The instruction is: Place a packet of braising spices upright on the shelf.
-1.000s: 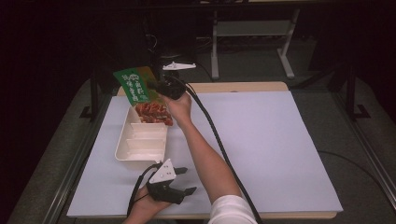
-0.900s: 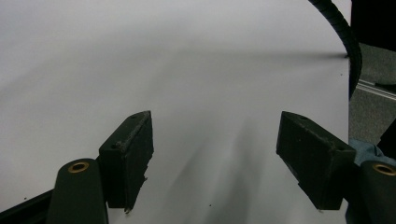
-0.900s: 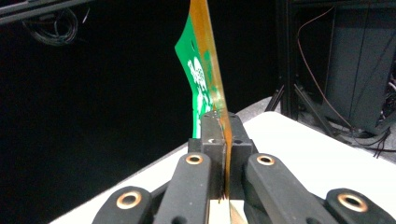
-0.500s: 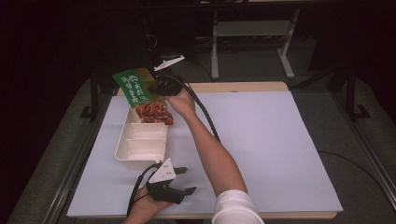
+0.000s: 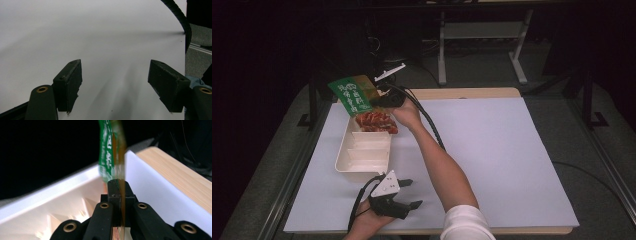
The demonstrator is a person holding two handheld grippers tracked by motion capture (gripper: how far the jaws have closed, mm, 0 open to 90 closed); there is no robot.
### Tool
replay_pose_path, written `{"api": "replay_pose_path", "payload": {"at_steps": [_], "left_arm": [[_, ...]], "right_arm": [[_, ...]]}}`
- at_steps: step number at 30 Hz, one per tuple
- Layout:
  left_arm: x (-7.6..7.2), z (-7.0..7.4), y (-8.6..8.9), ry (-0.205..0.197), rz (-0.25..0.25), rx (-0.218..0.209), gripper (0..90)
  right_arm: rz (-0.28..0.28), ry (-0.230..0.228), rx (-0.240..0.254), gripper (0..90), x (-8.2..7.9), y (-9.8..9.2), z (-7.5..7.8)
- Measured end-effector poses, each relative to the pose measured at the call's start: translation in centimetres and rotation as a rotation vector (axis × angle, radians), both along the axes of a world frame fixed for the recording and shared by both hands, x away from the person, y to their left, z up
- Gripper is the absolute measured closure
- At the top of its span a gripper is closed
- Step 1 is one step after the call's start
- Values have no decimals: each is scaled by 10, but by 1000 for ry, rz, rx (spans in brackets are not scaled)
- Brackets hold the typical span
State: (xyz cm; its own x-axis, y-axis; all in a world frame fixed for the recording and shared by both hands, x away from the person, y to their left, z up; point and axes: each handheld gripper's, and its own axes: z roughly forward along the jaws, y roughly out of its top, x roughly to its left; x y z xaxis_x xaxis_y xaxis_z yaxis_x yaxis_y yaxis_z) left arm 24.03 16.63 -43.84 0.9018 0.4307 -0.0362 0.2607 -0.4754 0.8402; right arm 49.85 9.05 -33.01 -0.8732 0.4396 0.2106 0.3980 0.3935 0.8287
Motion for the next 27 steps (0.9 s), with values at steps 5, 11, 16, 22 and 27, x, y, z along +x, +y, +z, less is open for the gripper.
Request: {"api": "replay_pose_path", "payload": {"at_steps": [5,11,16,22,27], "left_arm": [[-1,1,0,-1,-6,2,267],[0,0,-1,-3,-12,0,267],[0,0,-1,1,-12,-3,267],[-1,1,-1,-3,-15,2,267],[-1,1,-1,-3,-12,3,267]], "right_arm": [[-25,-16,73,894,-11,-8,6],[-80,20,168,894,-8,-10,-4],[-140,54,207,895,-4,-13,-24],[-138,67,218,893,-3,-18,-40],[-119,33,193,894,-5,-20,-42]]}}
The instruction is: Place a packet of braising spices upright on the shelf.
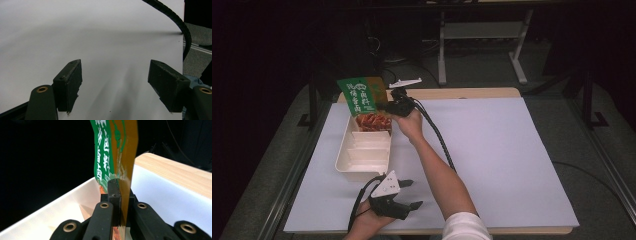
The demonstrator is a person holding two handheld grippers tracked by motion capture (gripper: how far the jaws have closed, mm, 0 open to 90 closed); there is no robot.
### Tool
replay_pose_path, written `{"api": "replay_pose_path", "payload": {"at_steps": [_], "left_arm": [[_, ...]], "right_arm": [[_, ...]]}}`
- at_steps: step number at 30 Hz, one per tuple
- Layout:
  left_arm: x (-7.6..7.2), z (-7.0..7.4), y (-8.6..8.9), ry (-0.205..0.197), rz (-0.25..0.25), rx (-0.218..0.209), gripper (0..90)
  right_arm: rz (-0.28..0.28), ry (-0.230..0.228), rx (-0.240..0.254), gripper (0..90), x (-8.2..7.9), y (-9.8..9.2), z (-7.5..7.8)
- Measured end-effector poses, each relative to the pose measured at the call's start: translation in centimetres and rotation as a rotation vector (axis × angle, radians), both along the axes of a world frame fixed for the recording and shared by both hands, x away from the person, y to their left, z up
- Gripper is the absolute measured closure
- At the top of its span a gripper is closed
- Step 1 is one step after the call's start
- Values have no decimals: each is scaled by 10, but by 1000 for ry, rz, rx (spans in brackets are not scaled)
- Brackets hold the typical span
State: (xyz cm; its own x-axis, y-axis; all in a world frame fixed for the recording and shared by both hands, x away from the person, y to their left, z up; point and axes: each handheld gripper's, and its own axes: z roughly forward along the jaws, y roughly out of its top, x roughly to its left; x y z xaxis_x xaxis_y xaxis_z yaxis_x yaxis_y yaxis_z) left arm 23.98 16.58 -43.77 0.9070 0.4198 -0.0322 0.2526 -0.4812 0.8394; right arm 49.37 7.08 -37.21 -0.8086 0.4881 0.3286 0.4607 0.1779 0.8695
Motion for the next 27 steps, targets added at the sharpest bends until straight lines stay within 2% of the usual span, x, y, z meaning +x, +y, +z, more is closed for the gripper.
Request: {"api": "replay_pose_path", "payload": {"at_steps": [1,5,8,9,11,13,20,27], "left_arm": [[0,0,0,0,1,0,267],[0,0,-1,3,-3,-1,267],[-1,-1,-2,3,-4,2,267],[-1,-1,-2,5,-5,2,267],[-1,-1,-3,12,-9,-5,267],[-1,-2,-4,13,-12,-5,267],[-2,-3,-7,7,-20,13,265],[0,-2,-6,8,-5,8,265]], "right_arm": [[3,-17,-13,894,0,1,1],[14,-19,-30,883,0,2,3],[8,-36,-62,799,-1,-1,7],[7,-35,-60,758,-1,-3,9],[18,-19,-59,733,-2,-8,12],[25,-23,-79,708,-4,-12,16],[35,-16,-90,650,-10,-31,19],[52,-6,-89,616,-17,-47,23]]}}
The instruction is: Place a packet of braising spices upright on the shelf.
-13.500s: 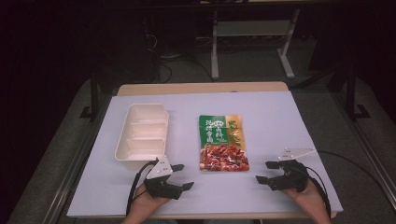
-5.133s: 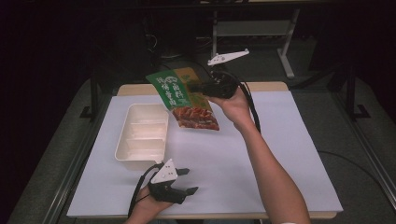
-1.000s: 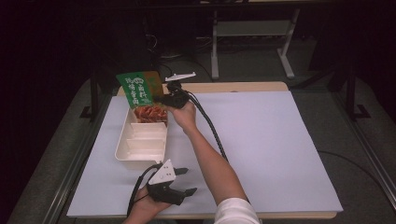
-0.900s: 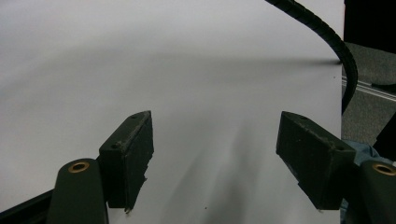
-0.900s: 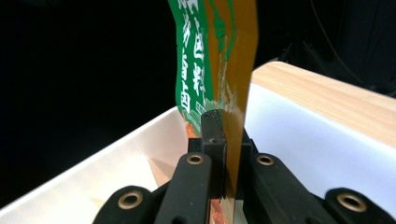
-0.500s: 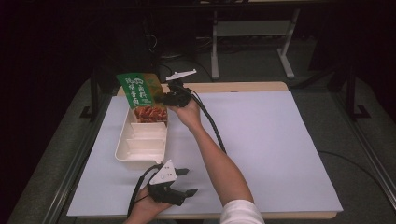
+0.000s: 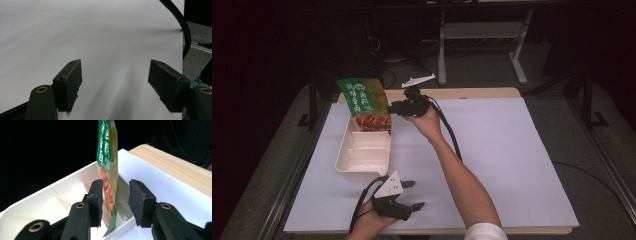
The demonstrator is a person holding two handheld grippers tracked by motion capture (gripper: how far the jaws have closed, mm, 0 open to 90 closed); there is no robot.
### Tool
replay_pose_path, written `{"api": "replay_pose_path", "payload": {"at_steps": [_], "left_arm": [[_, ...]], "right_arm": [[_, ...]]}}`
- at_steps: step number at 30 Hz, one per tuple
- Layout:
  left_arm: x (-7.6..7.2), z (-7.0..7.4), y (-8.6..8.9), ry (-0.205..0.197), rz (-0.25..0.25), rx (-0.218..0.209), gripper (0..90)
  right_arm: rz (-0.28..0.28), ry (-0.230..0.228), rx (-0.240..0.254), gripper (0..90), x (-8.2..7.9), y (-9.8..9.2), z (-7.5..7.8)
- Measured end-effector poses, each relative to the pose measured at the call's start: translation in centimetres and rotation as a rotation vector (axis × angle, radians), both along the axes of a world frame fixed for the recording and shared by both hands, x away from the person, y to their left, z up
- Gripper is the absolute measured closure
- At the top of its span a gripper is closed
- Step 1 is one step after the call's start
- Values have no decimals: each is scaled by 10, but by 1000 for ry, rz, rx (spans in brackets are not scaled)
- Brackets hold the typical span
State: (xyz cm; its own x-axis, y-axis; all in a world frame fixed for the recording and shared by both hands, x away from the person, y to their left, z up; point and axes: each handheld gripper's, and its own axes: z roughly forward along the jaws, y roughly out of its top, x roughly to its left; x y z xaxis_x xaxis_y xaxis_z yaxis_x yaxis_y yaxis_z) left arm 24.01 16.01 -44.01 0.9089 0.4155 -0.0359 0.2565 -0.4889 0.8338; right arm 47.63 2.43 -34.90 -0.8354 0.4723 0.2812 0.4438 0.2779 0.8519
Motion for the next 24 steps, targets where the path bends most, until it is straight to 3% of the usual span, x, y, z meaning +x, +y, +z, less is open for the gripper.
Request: {"api": "replay_pose_path", "payload": {"at_steps": [7,24], "left_arm": [[-1,-1,-2,5,-2,2,265],[0,-1,-3,11,-4,5,265]], "right_arm": [[0,-11,2,592,-7,-14,5],[-11,30,14,520,-17,-51,-1]]}}
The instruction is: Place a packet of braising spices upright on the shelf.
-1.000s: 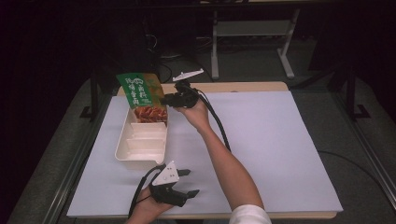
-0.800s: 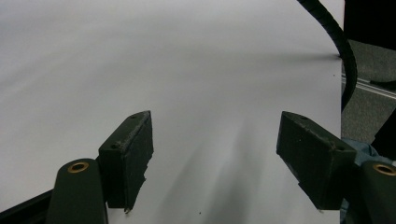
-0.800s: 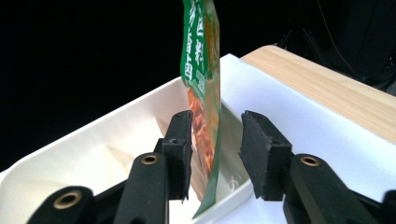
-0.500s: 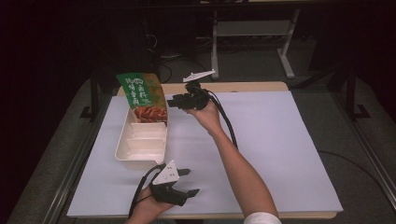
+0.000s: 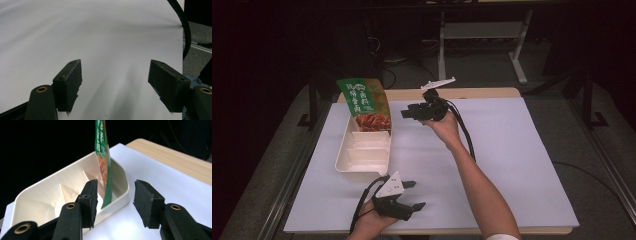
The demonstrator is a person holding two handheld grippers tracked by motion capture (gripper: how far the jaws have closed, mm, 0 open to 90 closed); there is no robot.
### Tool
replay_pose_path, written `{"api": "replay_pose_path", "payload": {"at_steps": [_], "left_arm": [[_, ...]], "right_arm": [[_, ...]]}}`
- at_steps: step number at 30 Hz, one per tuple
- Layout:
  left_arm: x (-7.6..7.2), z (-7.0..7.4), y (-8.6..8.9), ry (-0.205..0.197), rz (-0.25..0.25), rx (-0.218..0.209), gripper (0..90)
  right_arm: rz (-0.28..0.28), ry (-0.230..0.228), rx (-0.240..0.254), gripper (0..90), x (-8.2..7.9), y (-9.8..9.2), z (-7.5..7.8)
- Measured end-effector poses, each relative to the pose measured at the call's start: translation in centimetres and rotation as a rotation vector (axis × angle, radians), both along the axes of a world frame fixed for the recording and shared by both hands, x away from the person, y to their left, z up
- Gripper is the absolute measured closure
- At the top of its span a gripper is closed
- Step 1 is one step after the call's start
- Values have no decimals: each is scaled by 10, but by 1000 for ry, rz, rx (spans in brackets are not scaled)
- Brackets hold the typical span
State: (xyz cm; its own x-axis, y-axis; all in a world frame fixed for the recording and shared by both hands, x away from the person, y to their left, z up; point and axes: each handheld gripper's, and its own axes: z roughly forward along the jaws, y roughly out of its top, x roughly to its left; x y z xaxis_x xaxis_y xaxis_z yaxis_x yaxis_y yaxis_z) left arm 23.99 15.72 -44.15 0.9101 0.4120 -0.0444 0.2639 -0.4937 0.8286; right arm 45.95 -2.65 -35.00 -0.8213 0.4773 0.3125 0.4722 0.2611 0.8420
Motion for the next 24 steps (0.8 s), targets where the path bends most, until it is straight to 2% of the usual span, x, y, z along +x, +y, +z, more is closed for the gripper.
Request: {"api": "replay_pose_path", "payload": {"at_steps": [17,20,24], "left_arm": [[2,0,0,5,8,-8,265],[2,0,1,5,10,-4,265],[2,0,2,7,13,-6,265]], "right_arm": [[-37,45,-20,457,-12,-46,-11],[-40,67,-24,447,-13,-52,-13],[-47,63,-19,432,-17,-59,-16]]}}
